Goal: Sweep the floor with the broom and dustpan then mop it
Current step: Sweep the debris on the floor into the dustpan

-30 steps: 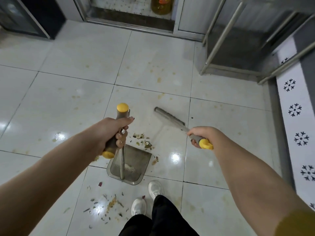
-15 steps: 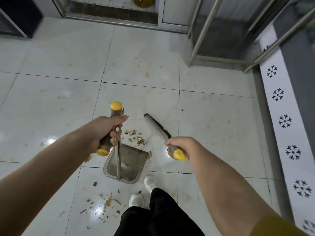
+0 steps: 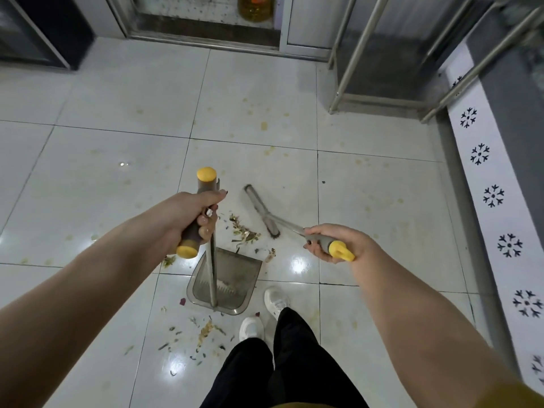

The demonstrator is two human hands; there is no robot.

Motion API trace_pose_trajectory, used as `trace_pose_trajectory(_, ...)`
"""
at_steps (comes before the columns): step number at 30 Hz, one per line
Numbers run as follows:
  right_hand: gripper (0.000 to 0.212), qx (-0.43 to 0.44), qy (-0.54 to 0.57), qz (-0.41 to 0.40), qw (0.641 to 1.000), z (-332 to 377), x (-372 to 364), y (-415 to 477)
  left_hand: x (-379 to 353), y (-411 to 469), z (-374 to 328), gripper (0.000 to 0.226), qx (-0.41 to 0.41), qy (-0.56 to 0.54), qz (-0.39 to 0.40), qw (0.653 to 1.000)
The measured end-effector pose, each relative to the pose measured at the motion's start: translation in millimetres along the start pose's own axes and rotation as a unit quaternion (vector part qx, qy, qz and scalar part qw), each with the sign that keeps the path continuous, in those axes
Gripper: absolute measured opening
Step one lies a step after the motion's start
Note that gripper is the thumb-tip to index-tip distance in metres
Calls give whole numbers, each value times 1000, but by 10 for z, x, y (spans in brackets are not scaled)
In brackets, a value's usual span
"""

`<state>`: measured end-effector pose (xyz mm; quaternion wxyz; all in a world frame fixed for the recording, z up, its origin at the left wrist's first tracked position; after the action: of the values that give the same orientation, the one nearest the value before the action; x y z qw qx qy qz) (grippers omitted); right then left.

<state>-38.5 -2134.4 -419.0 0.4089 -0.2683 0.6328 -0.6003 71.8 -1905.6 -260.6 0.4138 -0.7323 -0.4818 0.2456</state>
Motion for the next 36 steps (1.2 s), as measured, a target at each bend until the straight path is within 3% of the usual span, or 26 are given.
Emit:
trace_pose_trajectory(4, 18, 53, 125, 12, 991, -151, 130, -82, 61, -168, 247, 33, -4, -3, 0, 1000)
trace_pose_trajectory(10, 20, 36, 128, -31, 991, -674, 218, 117, 103, -436, 592, 35, -17, -13, -14, 1000)
trace_pose_trajectory(18, 18, -25, 165, 42, 985, -1598, -37, 257, -3, -698, 1092, 34, -18, -12, -33, 999)
trace_pose_trajectory(24, 9, 19, 244, 116, 963, -1747, 361, -17, -274, -925, 1513, 33, -32, -12, -59, 998)
trace_pose_trajectory(26, 22, 36, 274, 120, 953, -1837, 553, -129, -368, -1030, 1676, 33, -38, -8, -62, 997)
trace_pose_trajectory(31, 12, 34, 230, 82, 969, -2192, 811, -316, -348, -1307, 1896, 29, -58, -25, -56, 996)
trace_pose_trajectory(36, 22, 58, 196, 5, 979, -2683, 811, -314, -90, -1571, 2055, 24, -50, -10, -45, 998)
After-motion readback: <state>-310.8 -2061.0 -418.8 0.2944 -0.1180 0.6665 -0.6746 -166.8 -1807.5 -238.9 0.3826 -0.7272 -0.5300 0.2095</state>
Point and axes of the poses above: each hand's wrist, its own y-axis towards the middle knuckle, its own x-axis out of the back of the hand, z = x × y, the point moved 10 cm from there along y, towards the middle knuckle, and after that the axes turned 10 degrees about y, right-handed, at the moved point
